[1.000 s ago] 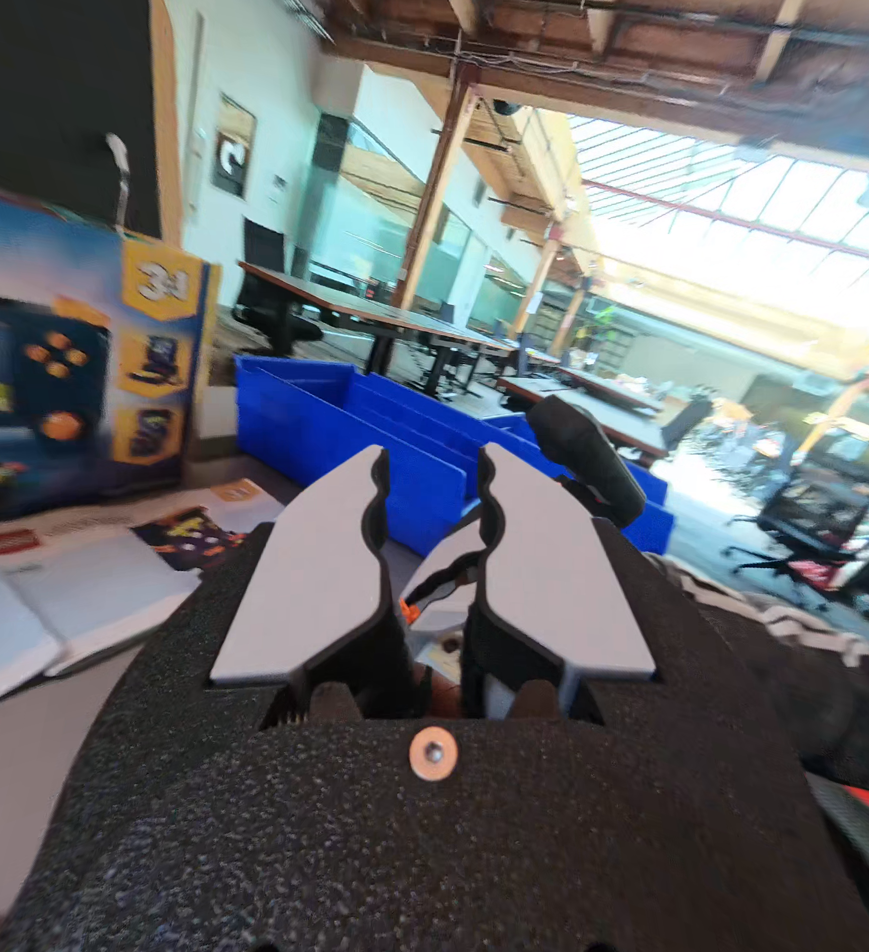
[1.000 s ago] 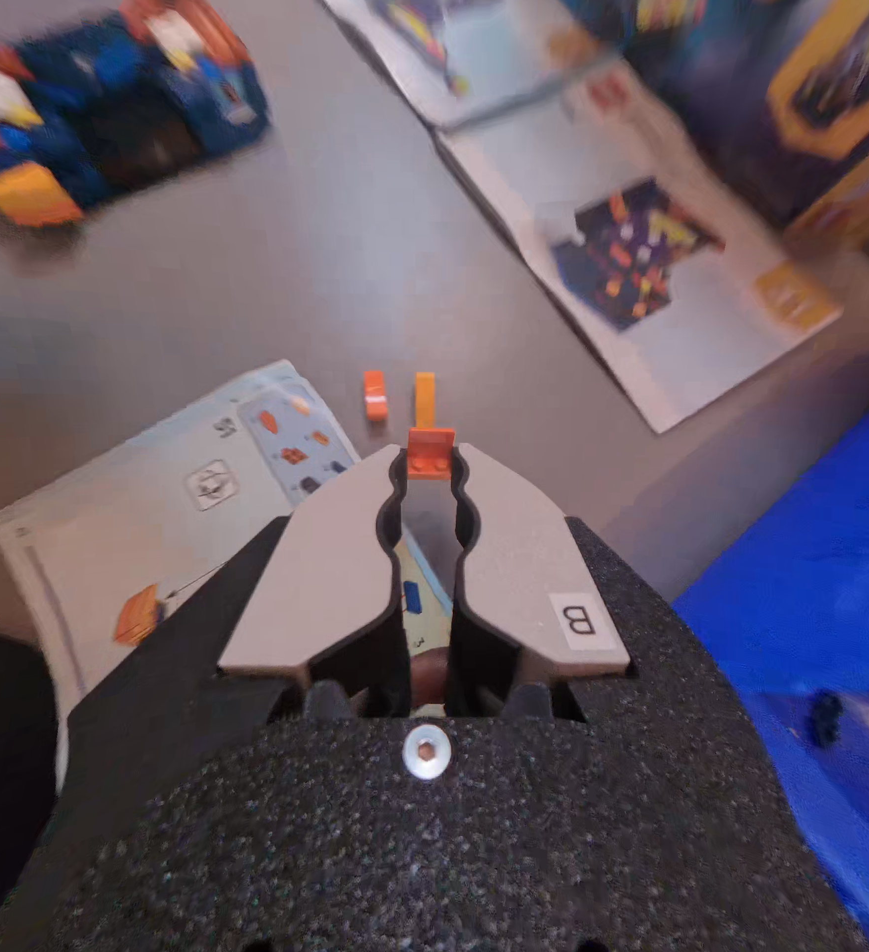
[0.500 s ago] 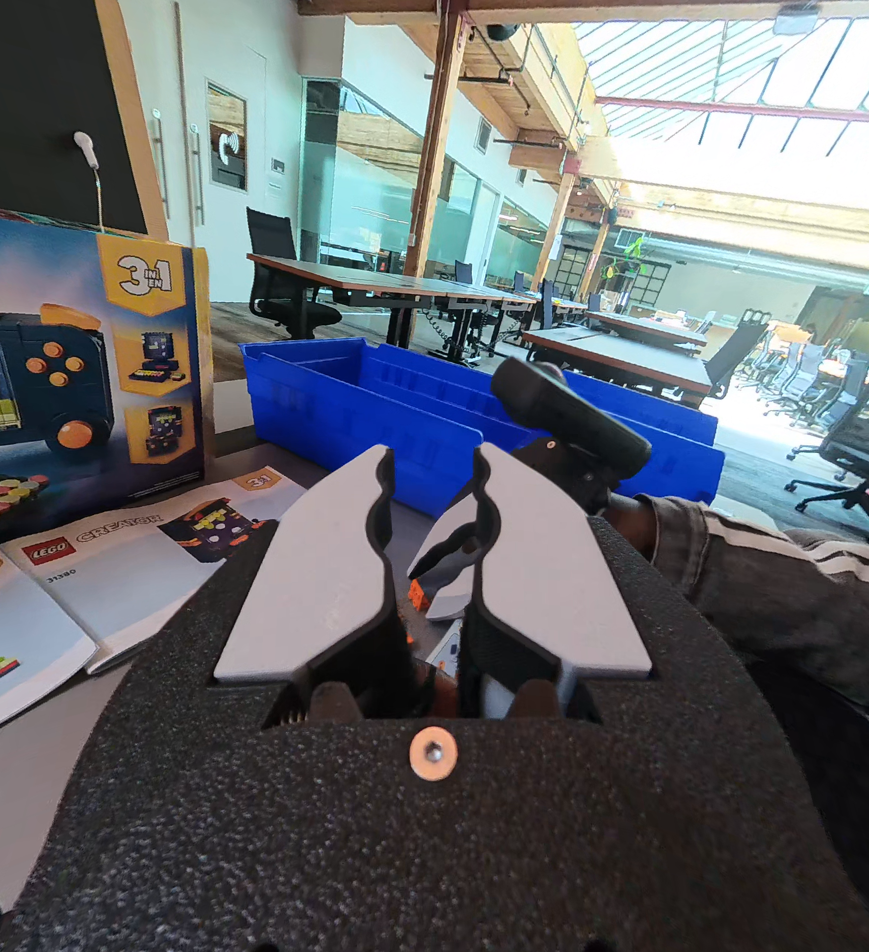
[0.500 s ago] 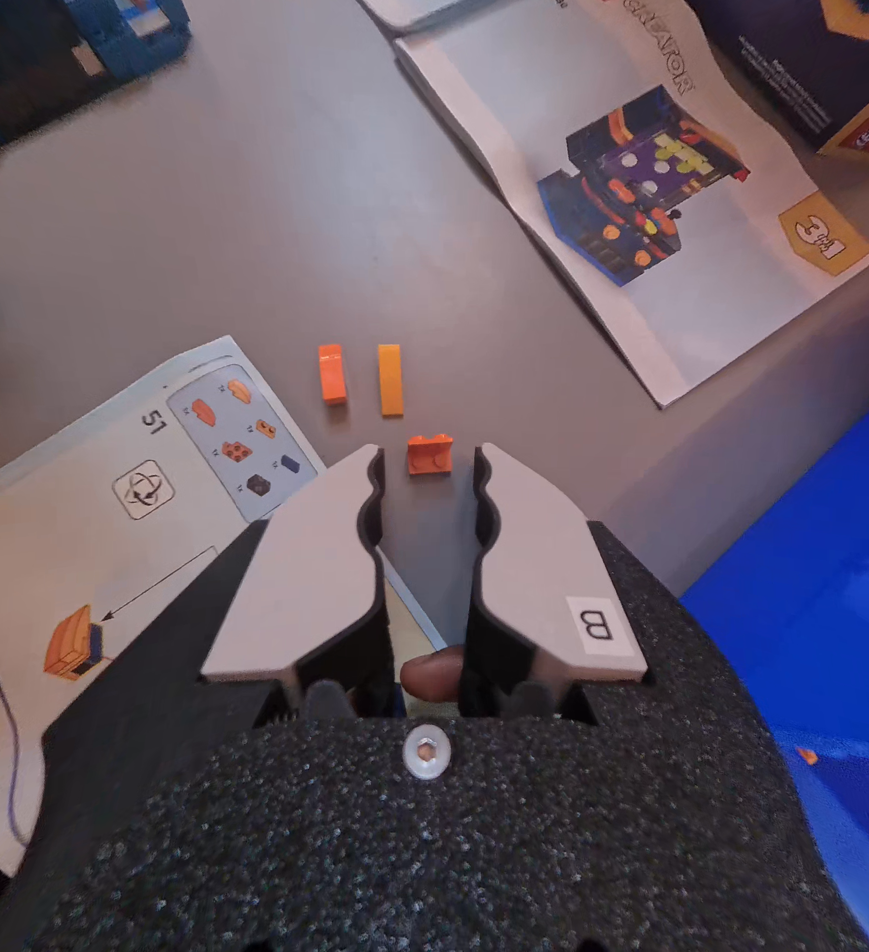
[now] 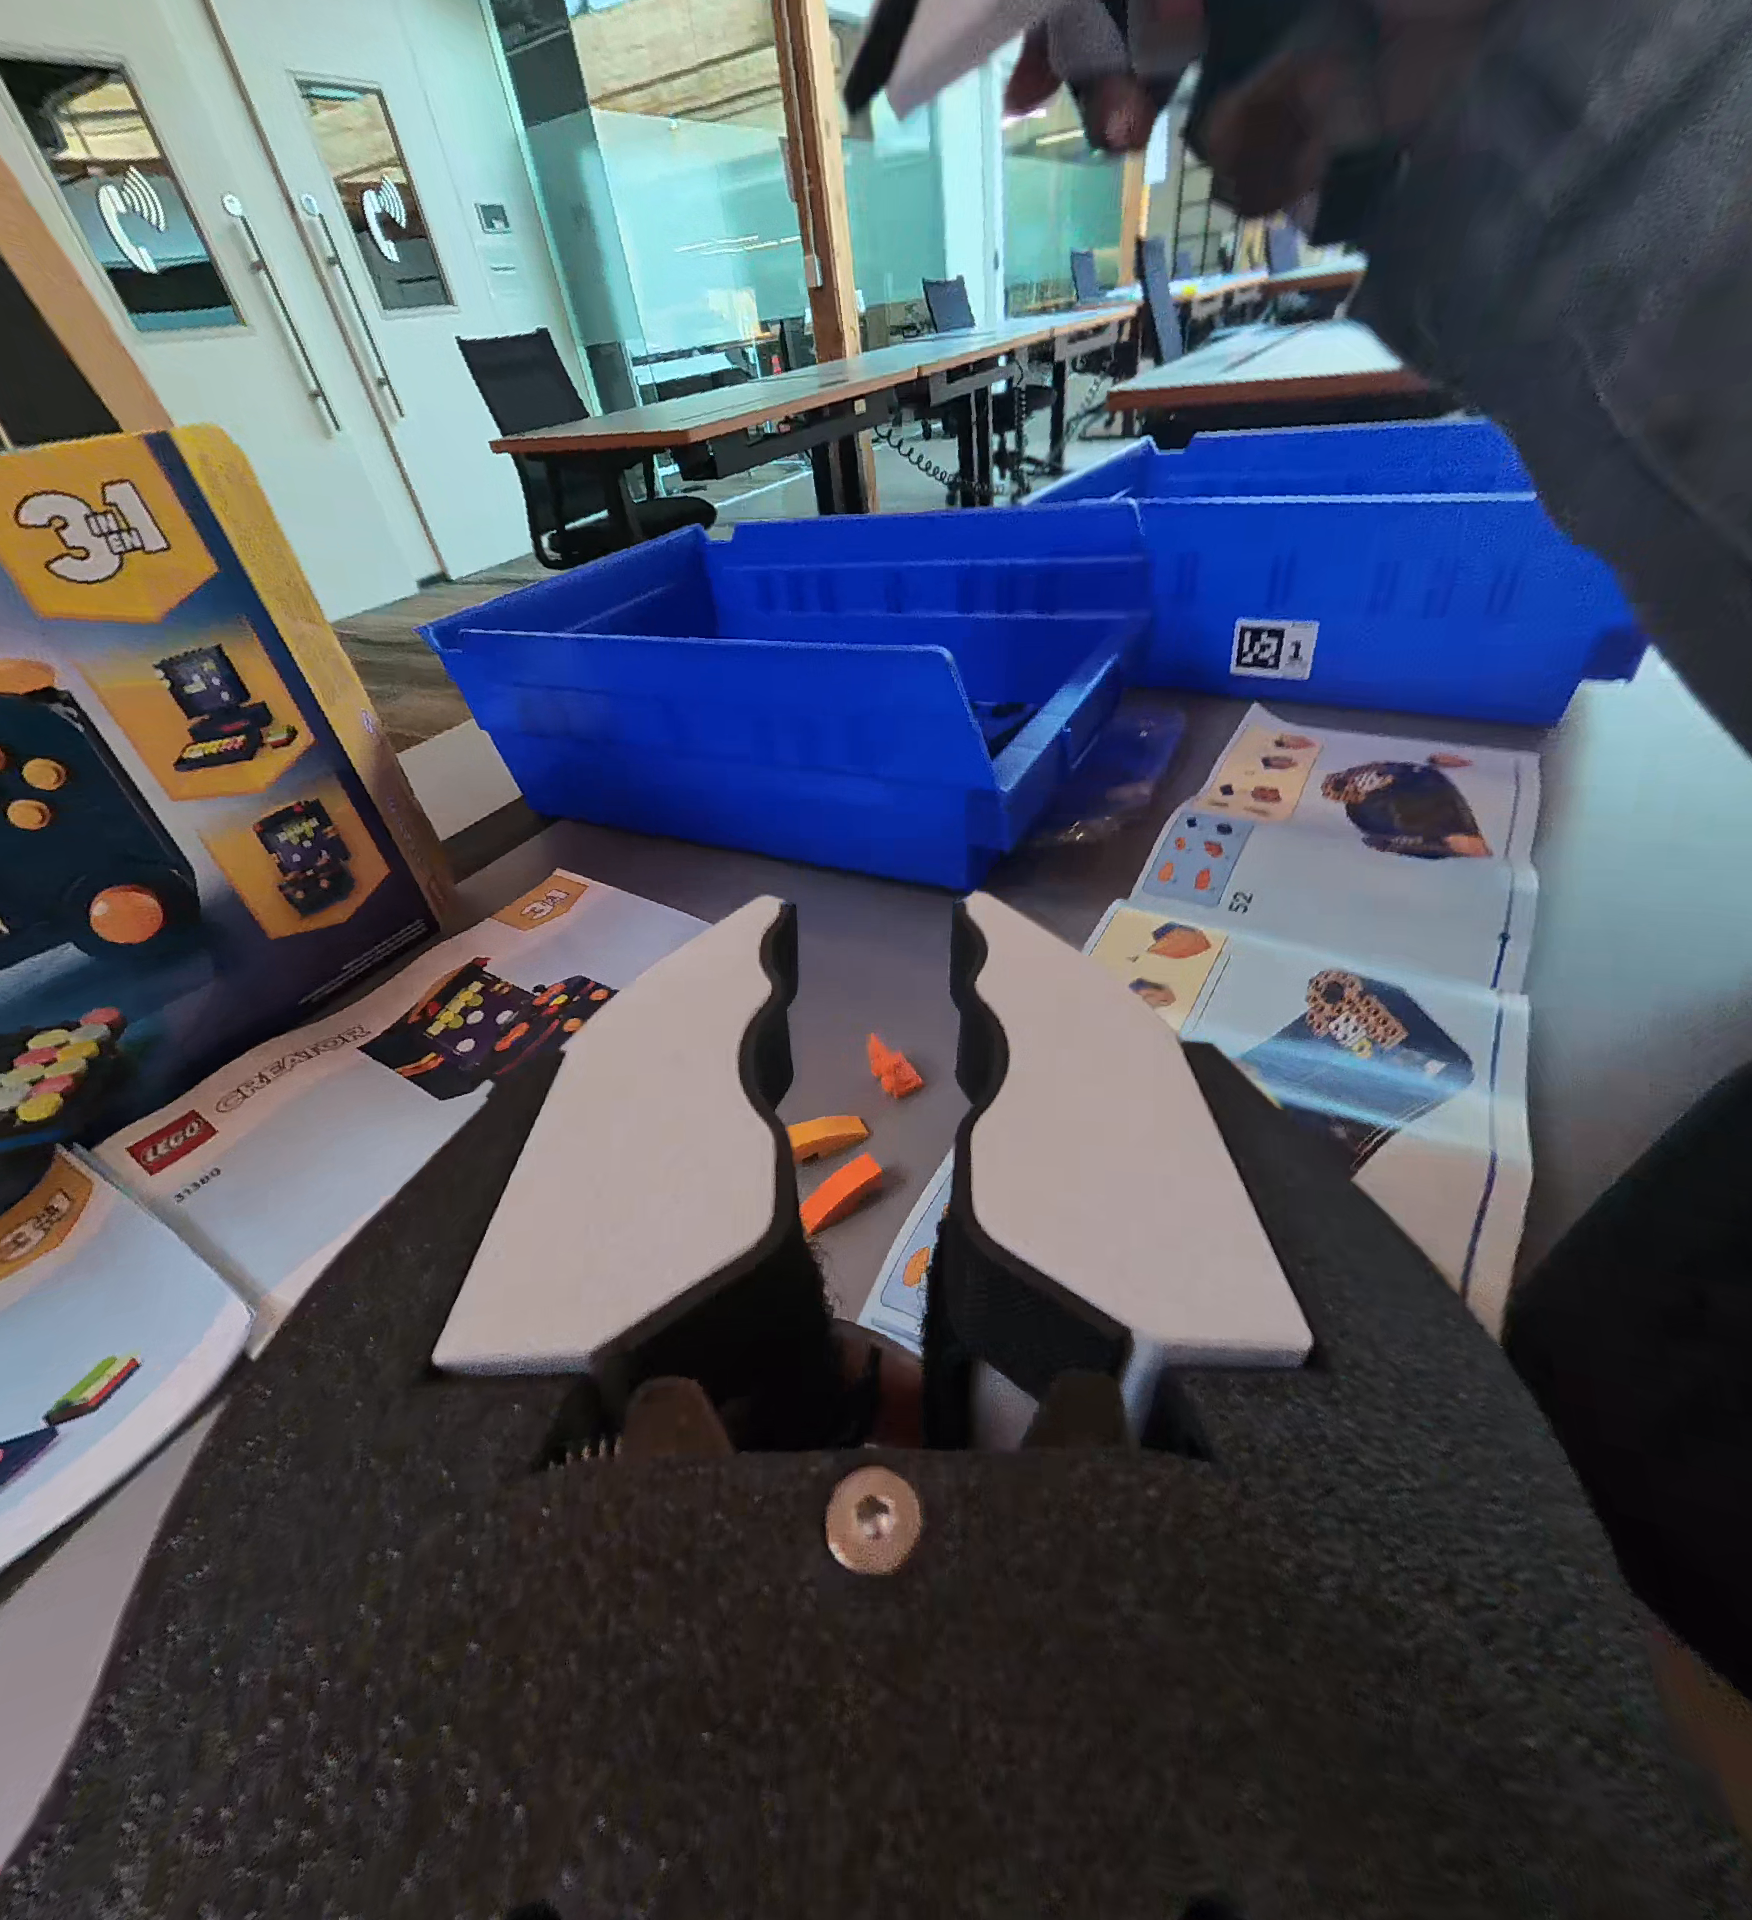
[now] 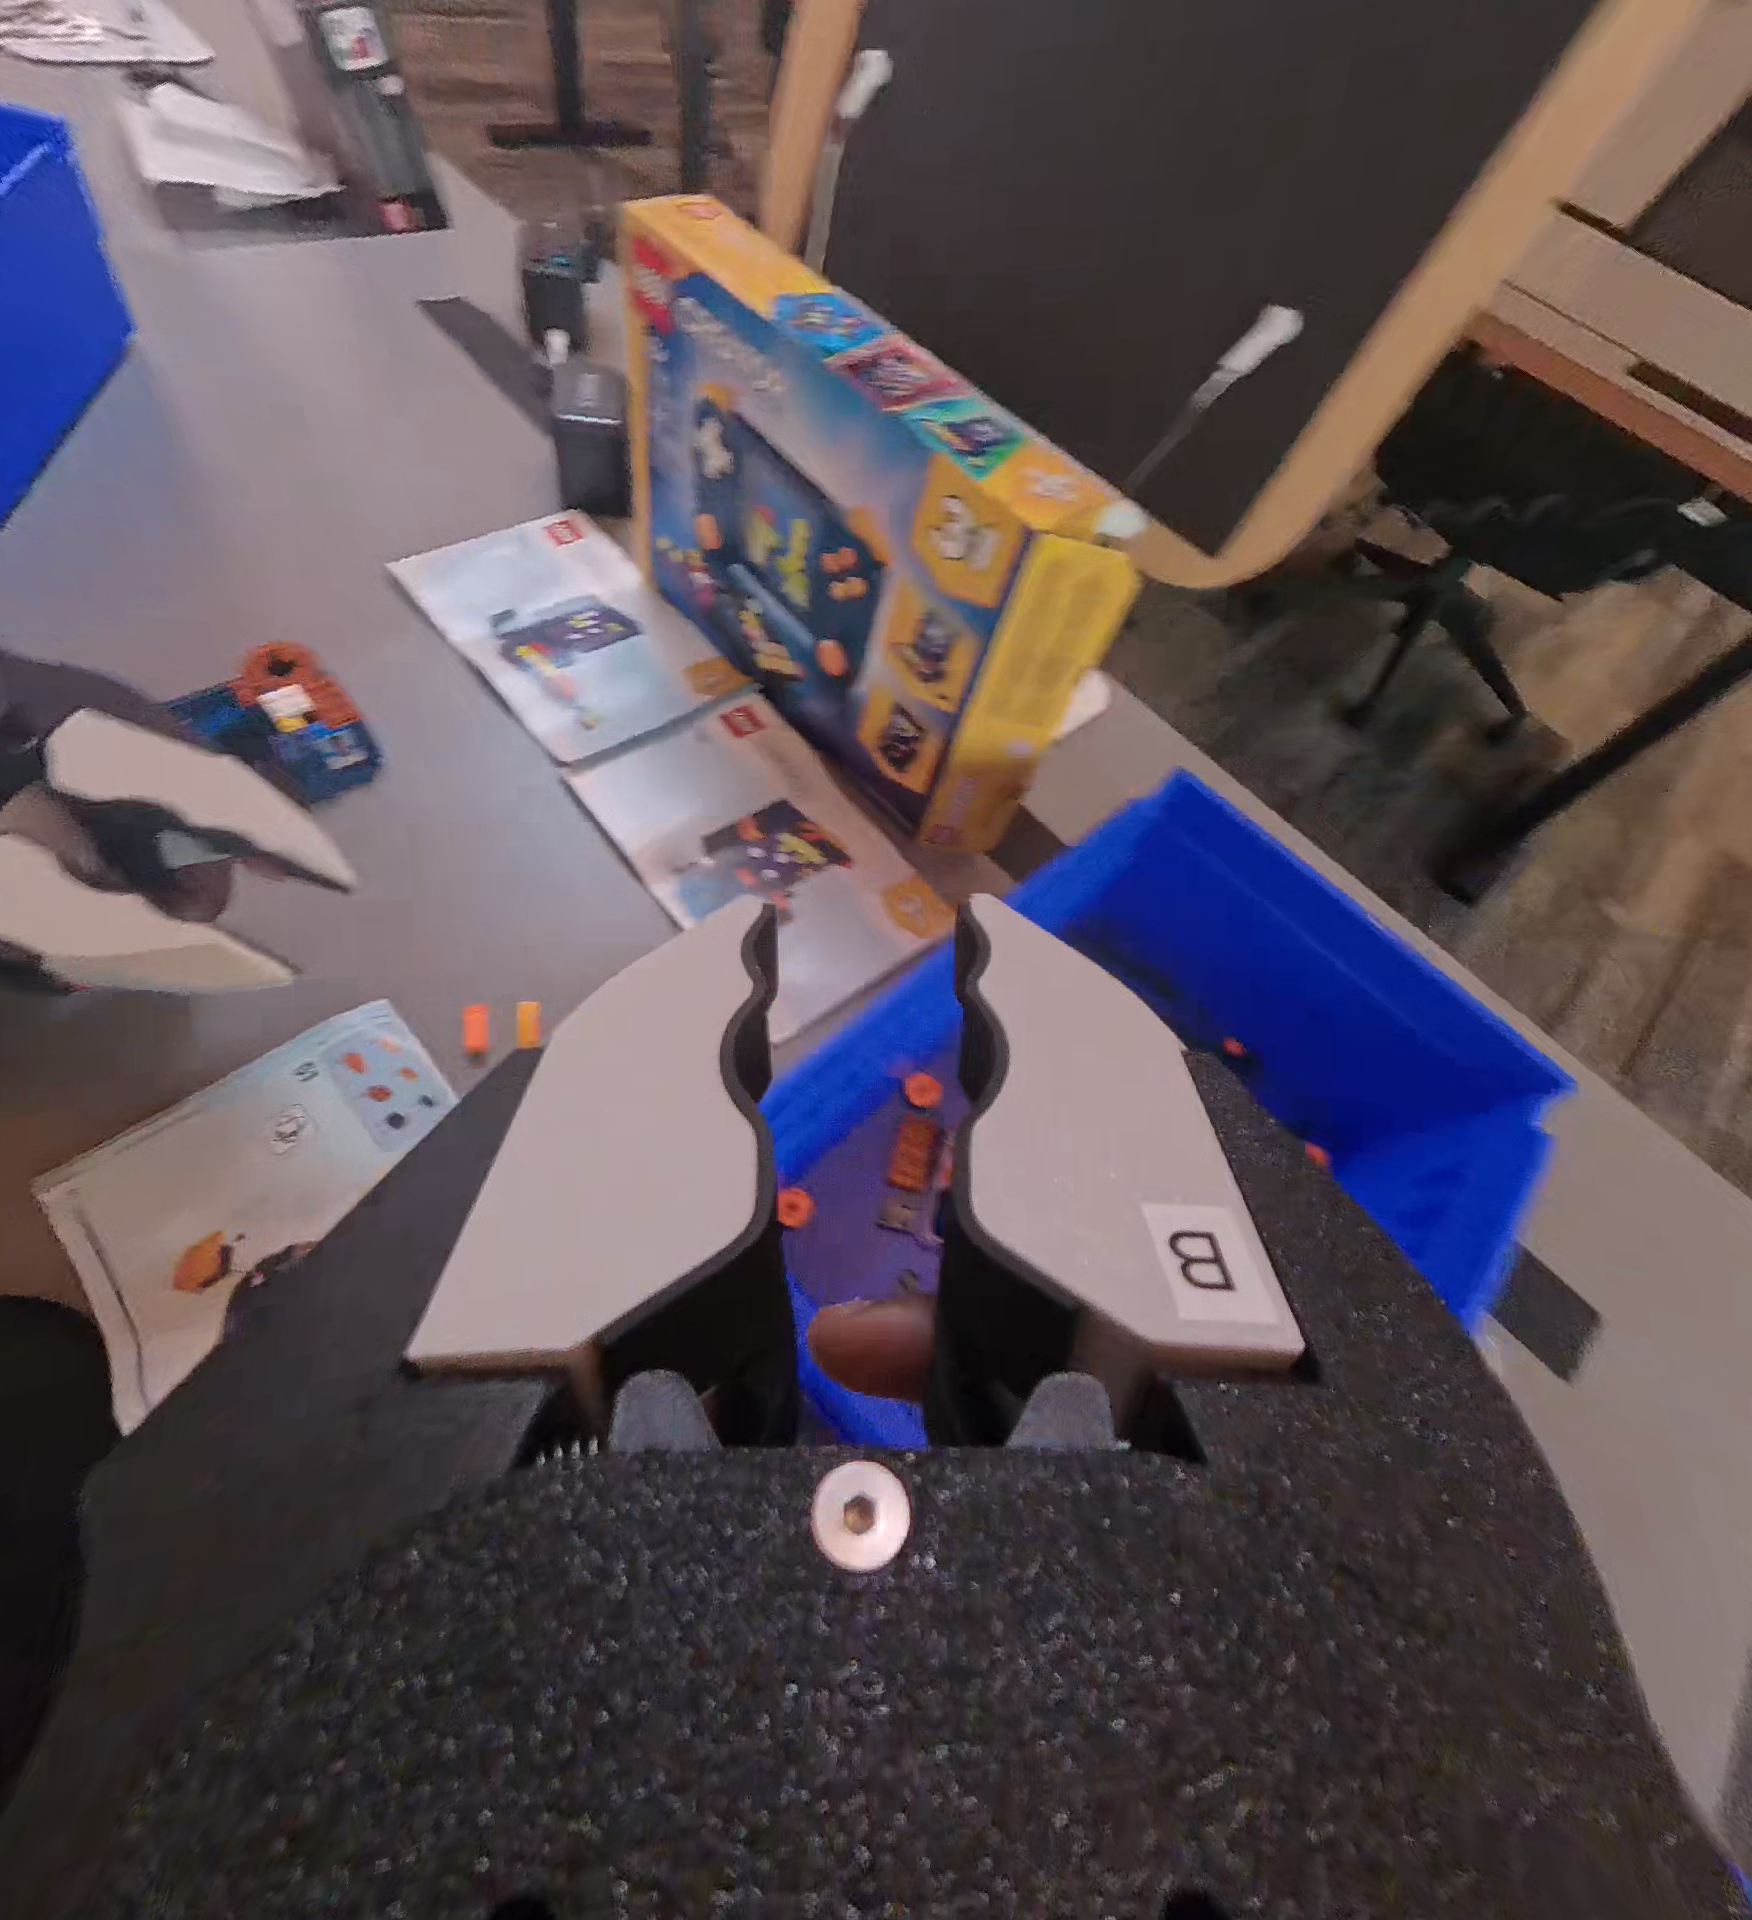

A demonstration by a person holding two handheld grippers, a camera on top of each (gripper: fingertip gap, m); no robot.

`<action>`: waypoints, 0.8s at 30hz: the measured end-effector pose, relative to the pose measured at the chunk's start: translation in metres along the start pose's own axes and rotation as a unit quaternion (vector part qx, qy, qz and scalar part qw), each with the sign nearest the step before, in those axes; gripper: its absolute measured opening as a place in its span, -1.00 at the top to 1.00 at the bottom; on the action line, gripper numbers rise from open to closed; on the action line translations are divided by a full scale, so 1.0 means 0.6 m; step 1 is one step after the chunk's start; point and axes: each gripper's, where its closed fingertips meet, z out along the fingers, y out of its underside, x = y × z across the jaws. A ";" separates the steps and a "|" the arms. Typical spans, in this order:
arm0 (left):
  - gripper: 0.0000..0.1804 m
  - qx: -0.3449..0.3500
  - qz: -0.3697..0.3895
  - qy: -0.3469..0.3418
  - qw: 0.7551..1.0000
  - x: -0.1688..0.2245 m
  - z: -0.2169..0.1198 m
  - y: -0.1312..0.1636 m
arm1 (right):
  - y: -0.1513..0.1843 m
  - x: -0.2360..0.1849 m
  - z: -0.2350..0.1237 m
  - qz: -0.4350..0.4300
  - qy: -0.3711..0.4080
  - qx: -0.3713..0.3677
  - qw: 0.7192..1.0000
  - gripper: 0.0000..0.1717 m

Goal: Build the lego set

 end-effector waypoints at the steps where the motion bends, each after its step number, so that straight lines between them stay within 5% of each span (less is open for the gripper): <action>1: 0.70 -0.003 0.013 -0.003 1.000 0.002 0.002 0.003 | 0.004 0.030 -0.013 0.016 0.022 -0.002 1.000 0.63; 9: 0.71 0.005 0.060 -0.046 0.997 -0.003 0.023 -0.040 | 0.086 0.142 -0.018 0.094 0.081 -0.030 0.992 0.70; 14: 0.71 0.088 0.025 -0.102 0.991 -0.019 0.050 -0.100 | 0.120 0.163 -0.002 0.101 0.099 -0.065 0.988 0.70; 19: 0.72 0.090 0.052 -0.114 0.988 -0.023 0.045 -0.070 | 0.145 0.172 0.005 0.093 0.111 -0.103 0.984 0.69; 24: 0.73 0.075 0.050 -0.095 0.991 -0.014 0.053 -0.052 | 0.108 0.151 0.016 0.098 0.071 -0.051 0.991 0.69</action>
